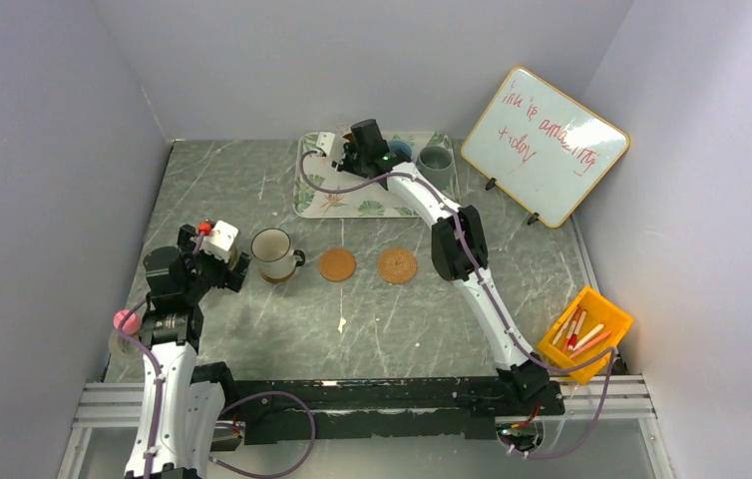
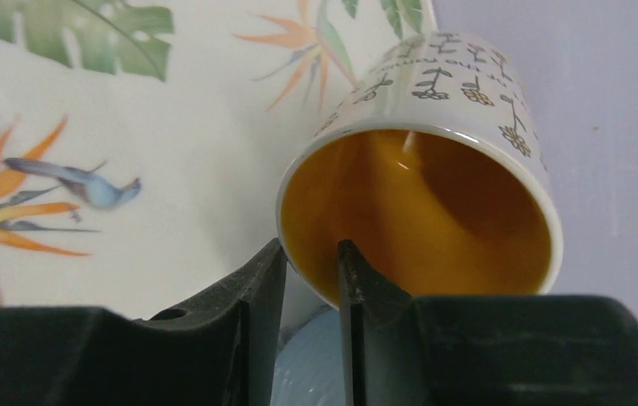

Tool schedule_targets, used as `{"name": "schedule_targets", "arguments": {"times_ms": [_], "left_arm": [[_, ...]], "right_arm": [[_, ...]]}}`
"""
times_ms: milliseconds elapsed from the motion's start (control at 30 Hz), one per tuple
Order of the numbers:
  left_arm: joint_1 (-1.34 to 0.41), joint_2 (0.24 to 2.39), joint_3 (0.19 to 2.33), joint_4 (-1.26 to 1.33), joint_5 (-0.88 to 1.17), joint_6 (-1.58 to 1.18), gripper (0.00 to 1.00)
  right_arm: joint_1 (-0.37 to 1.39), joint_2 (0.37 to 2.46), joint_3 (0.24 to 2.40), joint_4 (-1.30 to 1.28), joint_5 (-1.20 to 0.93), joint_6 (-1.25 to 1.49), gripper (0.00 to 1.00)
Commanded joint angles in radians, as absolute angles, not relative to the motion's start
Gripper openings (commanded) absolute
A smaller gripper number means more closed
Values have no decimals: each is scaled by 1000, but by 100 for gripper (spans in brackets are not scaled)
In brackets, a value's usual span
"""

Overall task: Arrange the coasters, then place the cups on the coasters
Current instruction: Move the cup to the tray.

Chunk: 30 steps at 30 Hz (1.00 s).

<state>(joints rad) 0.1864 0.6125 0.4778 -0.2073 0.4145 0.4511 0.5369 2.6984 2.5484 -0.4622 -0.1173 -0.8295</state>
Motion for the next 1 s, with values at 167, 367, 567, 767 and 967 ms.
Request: {"name": "schedule_targets", "arguments": {"times_ms": [167,367,567,767,967], "left_arm": [[189,606,482,-200,433,459,96],[189,604,482,-200,432,458,96],[189,604,482,-201,432,458,96],[189,604,482,-202,432,459,96],[188,603,483,-205,435,461,96]], "right_arm": [[545,2679,2460,-210,80,-887,16],[568,2691,2479,-201,63,-850,0],[607,2699,2558,-251,20,-804,0],[651,2677,2611,-294,20,-761,0],[661,2621,2585,-338,32,-727,0]]}}
